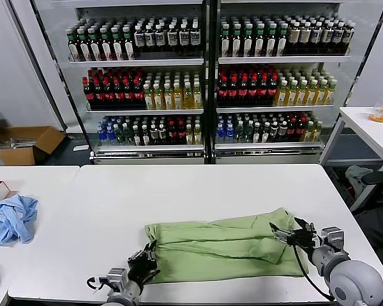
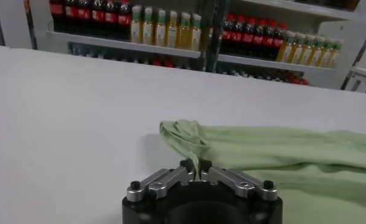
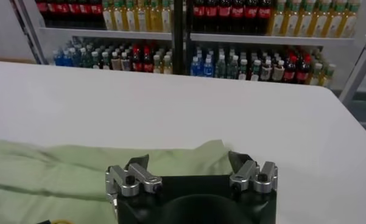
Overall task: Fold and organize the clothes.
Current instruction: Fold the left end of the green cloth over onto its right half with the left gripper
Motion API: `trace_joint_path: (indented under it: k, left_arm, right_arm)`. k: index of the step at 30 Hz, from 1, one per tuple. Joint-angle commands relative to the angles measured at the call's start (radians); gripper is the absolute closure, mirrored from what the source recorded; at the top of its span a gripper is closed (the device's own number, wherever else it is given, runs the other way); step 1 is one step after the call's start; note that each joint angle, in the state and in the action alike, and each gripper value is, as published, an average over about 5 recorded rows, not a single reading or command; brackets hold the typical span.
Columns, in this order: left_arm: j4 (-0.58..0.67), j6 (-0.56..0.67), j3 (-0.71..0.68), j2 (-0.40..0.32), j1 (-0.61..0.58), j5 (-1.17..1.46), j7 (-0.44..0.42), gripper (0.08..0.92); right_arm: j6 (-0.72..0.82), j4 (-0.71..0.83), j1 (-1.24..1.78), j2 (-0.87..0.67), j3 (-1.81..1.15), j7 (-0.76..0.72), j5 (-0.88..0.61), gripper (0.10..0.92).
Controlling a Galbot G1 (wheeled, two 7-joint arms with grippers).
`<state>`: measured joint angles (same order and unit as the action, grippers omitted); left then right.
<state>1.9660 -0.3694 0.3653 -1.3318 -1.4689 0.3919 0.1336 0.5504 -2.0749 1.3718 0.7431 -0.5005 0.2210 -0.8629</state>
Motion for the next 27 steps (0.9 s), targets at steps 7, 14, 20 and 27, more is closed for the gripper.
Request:
trace_joint_path:
  k: [7, 14, 20, 27]
  left_arm:
    - [0.002, -0.018, 0.348, 0.178, -0.018, 0.269, -0.058, 0.9]
    - [-0.042, -0.026, 0.536, 0.342, -0.031, 0.372, -0.095, 0.9]
    - [0.068, -0.096, 0.548, 0.343, -0.006, 0.603, -0.133, 0.9]
    - [0.248, -0.165, 0.37, 0.2, 0.002, 0.879, -0.145, 0.9]
  right_arm:
    - [-0.002, 0.01, -0.035, 0.0, -0.004, 0.002, -0.017, 0.203]
    - [-0.005, 0.016, -0.042, 0.005, -0.008, 0.0, -0.021, 0.203]
    - [-0.005, -0.001, -0.028, 0.008, -0.014, 0.0, -0.017, 0.203]
    - [-0.005, -0.003, -0.044, 0.007, -0.006, -0.001, -0.013, 0.203]
